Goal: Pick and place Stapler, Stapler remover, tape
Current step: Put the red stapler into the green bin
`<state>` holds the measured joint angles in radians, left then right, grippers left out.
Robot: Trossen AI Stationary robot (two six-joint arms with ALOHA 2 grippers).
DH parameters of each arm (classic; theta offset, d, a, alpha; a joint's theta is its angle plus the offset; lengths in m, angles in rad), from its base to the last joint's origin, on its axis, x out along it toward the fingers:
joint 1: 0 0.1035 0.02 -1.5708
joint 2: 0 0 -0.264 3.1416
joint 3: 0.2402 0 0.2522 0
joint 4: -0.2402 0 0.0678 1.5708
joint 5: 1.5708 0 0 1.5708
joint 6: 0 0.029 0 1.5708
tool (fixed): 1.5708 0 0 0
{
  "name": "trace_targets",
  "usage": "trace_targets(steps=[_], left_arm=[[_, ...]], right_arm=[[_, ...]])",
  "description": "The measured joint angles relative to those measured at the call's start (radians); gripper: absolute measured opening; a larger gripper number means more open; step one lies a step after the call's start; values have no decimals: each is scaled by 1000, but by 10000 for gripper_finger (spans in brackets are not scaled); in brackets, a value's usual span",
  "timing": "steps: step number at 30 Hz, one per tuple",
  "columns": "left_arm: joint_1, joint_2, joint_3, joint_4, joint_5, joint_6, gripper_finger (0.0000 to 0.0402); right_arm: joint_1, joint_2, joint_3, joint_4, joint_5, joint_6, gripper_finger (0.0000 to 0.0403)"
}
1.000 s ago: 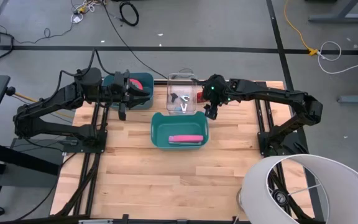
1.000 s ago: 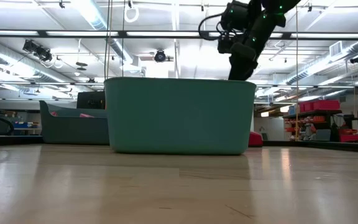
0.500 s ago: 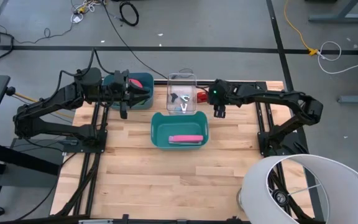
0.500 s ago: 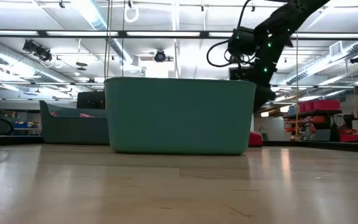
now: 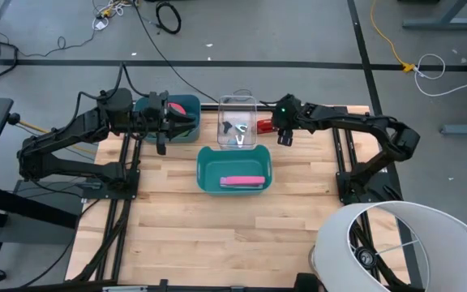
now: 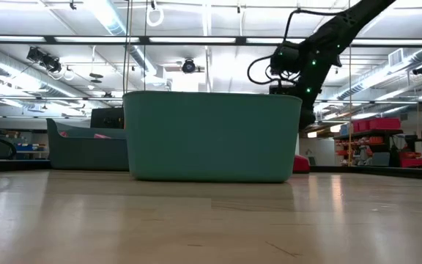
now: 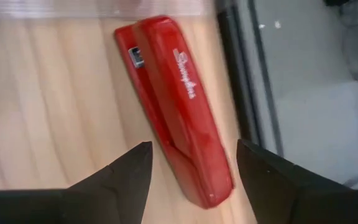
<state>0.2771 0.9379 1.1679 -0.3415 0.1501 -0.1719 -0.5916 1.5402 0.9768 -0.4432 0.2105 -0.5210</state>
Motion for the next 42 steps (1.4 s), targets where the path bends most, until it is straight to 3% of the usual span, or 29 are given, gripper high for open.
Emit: trace_targets(steps=[14, 36, 42], left_arm=[[0, 5, 0, -1, 0, 0, 94], [0, 5, 0, 0, 0, 0, 94], [0, 5, 0, -1, 0, 0, 94]], right_arm=[[-64, 95, 0, 35, -20, -51, 309], [-182, 102, 0, 93, -275, -99, 311], [-191, 155, 0, 88, -281, -93, 311]])
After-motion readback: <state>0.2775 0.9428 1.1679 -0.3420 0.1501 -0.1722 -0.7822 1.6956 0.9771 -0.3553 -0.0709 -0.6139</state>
